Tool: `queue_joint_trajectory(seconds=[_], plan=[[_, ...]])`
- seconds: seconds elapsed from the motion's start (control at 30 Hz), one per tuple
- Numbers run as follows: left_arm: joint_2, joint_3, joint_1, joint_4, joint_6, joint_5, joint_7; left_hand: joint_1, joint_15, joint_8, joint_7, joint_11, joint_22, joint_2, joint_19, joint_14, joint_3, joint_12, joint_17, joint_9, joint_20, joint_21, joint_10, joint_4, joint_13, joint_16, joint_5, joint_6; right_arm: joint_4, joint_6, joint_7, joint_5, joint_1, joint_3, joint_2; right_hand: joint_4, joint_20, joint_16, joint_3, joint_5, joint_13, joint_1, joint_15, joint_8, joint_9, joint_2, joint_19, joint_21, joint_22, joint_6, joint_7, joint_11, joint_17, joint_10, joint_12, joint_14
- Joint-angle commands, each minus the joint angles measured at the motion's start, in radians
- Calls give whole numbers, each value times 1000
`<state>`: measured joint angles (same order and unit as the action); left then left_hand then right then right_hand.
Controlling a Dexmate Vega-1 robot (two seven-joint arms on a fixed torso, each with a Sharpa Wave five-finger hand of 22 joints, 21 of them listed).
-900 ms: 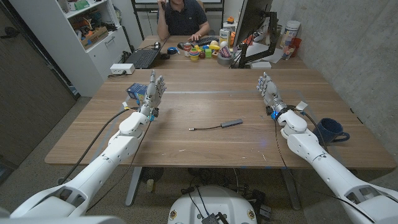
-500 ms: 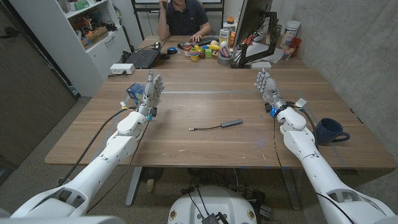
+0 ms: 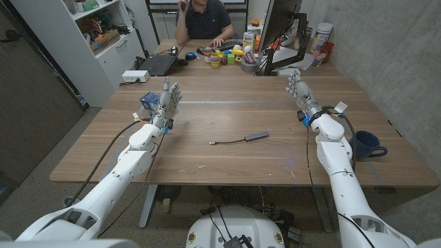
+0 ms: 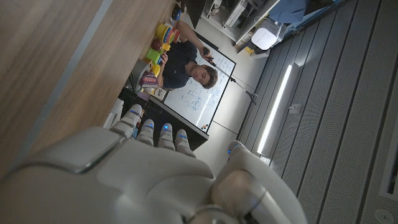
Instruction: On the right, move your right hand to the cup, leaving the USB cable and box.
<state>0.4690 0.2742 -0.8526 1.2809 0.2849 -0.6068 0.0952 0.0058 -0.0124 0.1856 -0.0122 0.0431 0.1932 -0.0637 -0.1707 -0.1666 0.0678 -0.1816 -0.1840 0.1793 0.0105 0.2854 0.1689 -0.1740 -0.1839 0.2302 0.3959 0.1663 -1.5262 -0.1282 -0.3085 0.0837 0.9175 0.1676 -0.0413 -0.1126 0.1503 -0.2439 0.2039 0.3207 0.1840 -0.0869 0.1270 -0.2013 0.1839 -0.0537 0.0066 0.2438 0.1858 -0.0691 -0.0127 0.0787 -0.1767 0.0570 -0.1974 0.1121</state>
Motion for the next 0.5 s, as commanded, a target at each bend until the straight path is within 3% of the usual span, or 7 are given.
queue_joint_trajectory(seconds=[0.03,0.17,0.3,0.37,0.5], plan=[[-20,-20,13,-28,2,13,39,1,1,5,4,1,4,-96,-1,-155,3,-6,-5,3,1,-2,135,-7,-3,4,6,129,-162,-16,34,263,40,90,73,14,12,-8,-3,-3,4,-6,3,-10,2,19,14,5,2,15,-1,0,-2,-18,-9,-13],[-26,-24,17,-36,4,18,47,1,0,5,4,1,4,-96,-2,-155,4,-6,-5,3,0,-3,136,-7,-3,4,6,130,-204,-29,42,322,47,106,81,24,18,-9,-8,-5,4,-17,1,-14,1,31,29,5,1,37,-11,-3,-2,-33,-10,-29],[-30,-28,19,-41,3,21,52,1,1,5,3,1,4,-96,0,-155,4,-6,-5,3,1,-4,136,-7,-3,4,6,129,-251,-30,53,387,57,116,88,38,54,-11,-15,-7,4,-32,0,-16,1,46,54,7,0,60,-24,-6,-2,-57,-13,-50],[-32,-30,20,-44,3,23,55,1,1,5,4,1,4,-96,0,-155,4,-6,-5,3,1,-5,136,-7,-3,4,6,129,-274,-31,60,418,63,118,94,42,59,-10,-17,-8,4,-37,1,-16,1,50,61,7,0,66,-26,-5,-2,-68,-14,-56],[-36,-34,22,-48,1,25,60,1,1,5,4,0,4,-96,0,-155,5,-6,-5,3,0,-6,135,-7,-3,4,6,129,-306,-43,71,465,69,121,103,63,63,-15,-28,-11,7,-62,-1,-27,4,68,93,2,-1,133,-35,3,-3,-155,-31,-105]])
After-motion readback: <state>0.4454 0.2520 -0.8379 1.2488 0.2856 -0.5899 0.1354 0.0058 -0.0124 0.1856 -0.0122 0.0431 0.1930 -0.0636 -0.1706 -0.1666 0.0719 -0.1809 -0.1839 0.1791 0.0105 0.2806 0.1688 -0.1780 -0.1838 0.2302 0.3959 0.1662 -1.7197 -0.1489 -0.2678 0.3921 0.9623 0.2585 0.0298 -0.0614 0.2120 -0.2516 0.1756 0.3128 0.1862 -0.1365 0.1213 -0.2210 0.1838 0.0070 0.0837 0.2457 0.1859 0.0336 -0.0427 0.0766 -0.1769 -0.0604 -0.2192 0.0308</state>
